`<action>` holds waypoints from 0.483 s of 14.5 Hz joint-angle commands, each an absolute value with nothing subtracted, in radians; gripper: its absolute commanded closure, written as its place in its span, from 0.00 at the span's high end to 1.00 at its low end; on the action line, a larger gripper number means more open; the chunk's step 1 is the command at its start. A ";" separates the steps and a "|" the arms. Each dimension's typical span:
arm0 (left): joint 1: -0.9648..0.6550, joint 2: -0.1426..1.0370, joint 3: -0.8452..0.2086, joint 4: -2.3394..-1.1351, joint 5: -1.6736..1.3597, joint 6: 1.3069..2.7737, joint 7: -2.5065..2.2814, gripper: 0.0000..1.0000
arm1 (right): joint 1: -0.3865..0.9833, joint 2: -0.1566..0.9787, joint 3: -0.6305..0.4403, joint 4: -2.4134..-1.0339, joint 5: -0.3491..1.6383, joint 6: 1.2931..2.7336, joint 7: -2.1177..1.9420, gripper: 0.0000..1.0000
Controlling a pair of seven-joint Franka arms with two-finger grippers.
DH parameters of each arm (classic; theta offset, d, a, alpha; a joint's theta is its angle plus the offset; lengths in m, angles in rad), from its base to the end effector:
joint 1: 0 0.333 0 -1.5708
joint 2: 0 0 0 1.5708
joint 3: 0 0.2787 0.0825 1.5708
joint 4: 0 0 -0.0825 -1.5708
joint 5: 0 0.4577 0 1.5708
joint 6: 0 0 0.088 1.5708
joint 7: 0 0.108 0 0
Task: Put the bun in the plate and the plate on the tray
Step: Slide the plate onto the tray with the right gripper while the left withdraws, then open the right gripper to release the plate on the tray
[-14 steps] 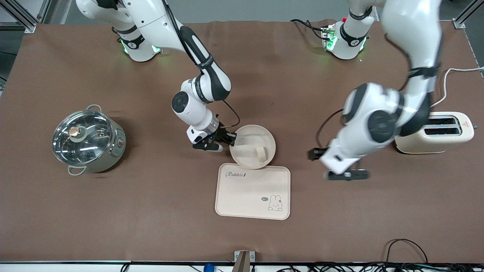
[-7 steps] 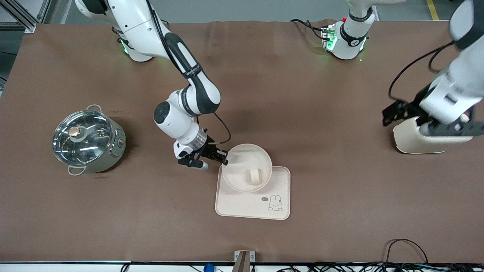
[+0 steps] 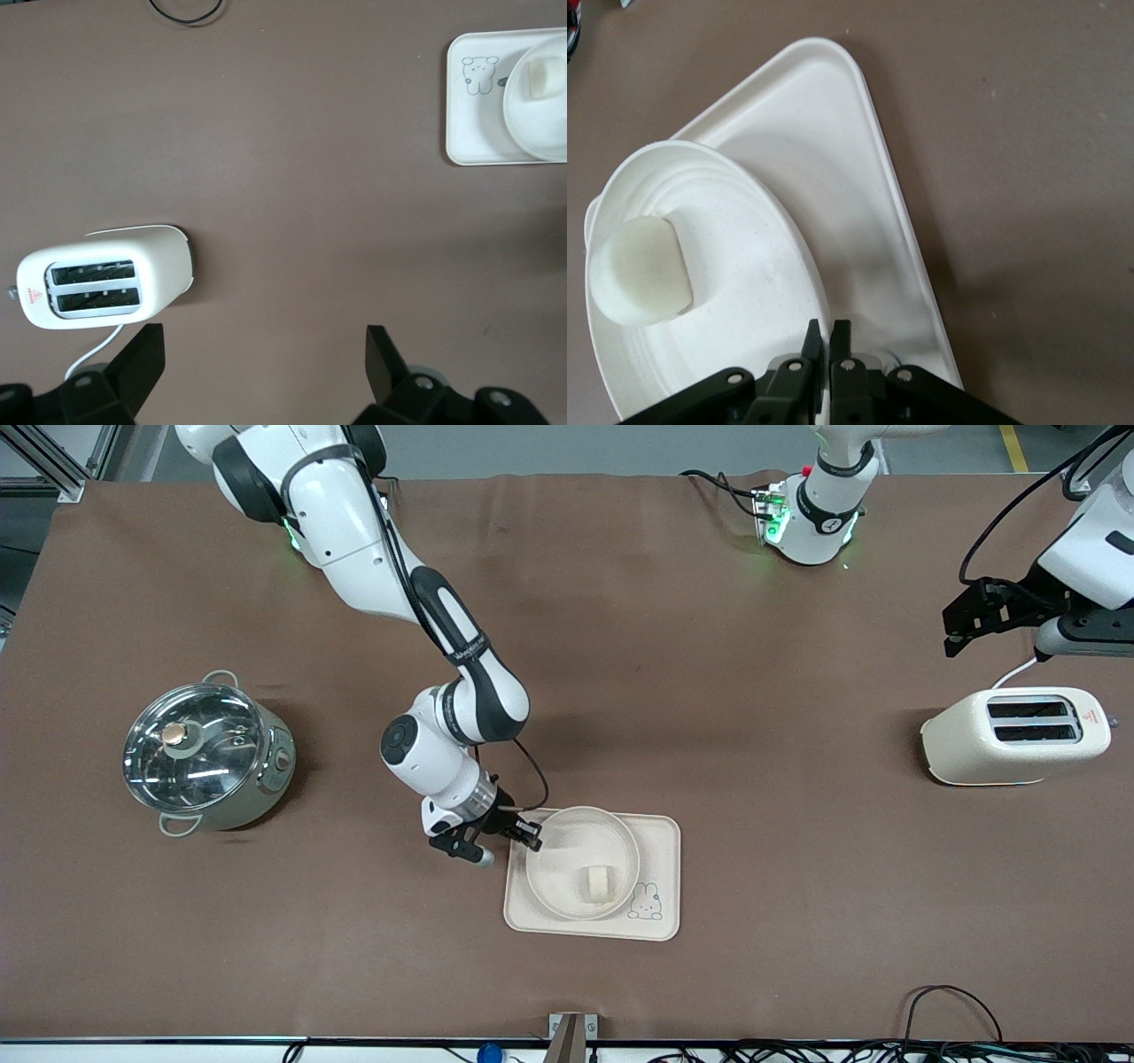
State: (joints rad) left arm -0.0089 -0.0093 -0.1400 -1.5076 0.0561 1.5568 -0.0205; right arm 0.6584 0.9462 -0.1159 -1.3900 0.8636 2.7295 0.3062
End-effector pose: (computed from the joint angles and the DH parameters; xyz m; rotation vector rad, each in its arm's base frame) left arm 0.6185 -0.0870 0.6253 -3.0817 0.1944 -0.0974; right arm 0.6725 0.3902 0.1021 -2.5399 0.5497 -0.2429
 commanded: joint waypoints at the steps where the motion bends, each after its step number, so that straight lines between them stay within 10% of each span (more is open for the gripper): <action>1: 0.006 -0.046 -0.147 -1.548 0.074 1.575 0.026 1.00 | 0.635 1.009 -0.103 -1.280 0.882 2.711 0.334 0.00; 7: 0.000 -0.086 -0.126 -1.635 0.057 1.660 0.023 1.00 | 0.638 1.022 -0.104 -1.264 0.873 2.706 0.339 0.03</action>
